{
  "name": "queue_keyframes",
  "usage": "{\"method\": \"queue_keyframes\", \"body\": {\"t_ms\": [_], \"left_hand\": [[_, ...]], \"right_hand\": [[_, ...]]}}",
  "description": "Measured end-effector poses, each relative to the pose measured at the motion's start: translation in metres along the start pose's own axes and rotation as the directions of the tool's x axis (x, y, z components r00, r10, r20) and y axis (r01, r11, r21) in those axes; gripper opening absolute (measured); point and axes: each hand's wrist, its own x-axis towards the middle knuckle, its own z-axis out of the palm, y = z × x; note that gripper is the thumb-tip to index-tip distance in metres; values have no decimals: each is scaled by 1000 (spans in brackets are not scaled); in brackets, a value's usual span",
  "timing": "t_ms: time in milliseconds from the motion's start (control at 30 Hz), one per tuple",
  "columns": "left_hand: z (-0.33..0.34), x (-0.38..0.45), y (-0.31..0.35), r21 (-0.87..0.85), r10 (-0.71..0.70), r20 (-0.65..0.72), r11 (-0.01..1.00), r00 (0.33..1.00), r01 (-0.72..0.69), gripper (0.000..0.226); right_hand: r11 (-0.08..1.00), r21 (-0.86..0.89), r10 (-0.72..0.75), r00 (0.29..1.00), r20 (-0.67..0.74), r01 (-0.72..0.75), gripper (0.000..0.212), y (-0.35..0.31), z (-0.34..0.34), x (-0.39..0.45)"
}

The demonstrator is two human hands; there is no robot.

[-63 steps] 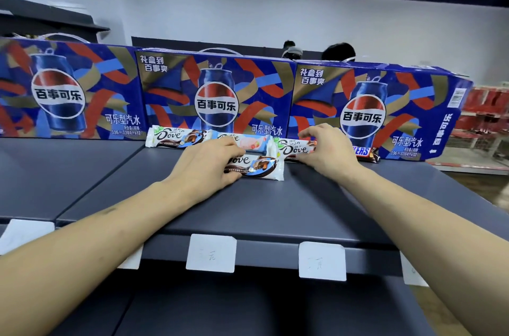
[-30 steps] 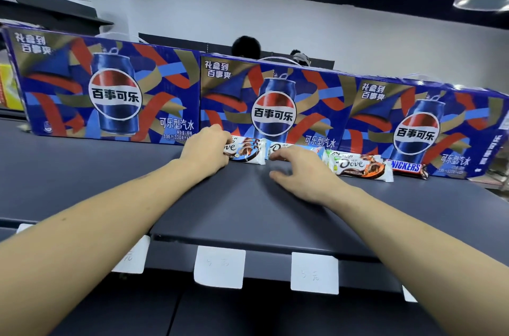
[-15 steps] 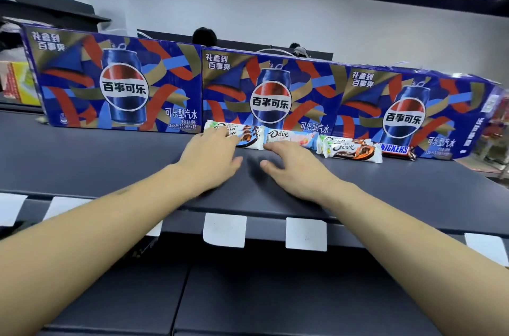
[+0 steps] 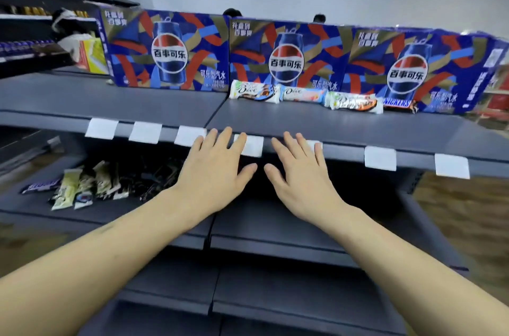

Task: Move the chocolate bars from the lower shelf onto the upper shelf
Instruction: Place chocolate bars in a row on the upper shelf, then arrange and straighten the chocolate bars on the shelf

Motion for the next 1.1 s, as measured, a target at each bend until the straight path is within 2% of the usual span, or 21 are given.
{"method": "queue_keyframes", "body": {"t_ms": [167, 300, 500, 667, 867, 1000, 1100], "left_hand": [[13, -74, -4, 14, -57, 92, 998, 994, 56, 69], [28, -115, -10, -1, -76, 112, 997, 991, 76, 68], [73, -163, -46, -14, -147, 224, 988, 963, 154, 66], [110, -162, -87, -67, -205, 294, 970, 934, 235, 64], [159, -135, -143, -104, -209, 334, 961, 919, 256, 59], [200, -109, -183, -138, -207, 345, 954, 915, 268, 53], [233, -89, -208, -191, -194, 351, 943, 916, 273, 57]], "right_hand": [[998, 60, -2, 998, 62, -2, 60, -29, 30, -55], [993, 119, -8, 998, 69, 0, 60, -42, 51, -76], [978, 208, -67, 977, 202, 24, 60, -72, 106, -98], [977, 211, -48, 949, 311, -20, 60, -85, 162, -74], [956, 263, 17, 919, 394, -130, 58, -102, 232, -16], [945, 285, 33, 913, 406, -161, 57, -116, 280, 25], [939, 294, 47, 914, 403, -178, 57, -121, 315, 53]]}}
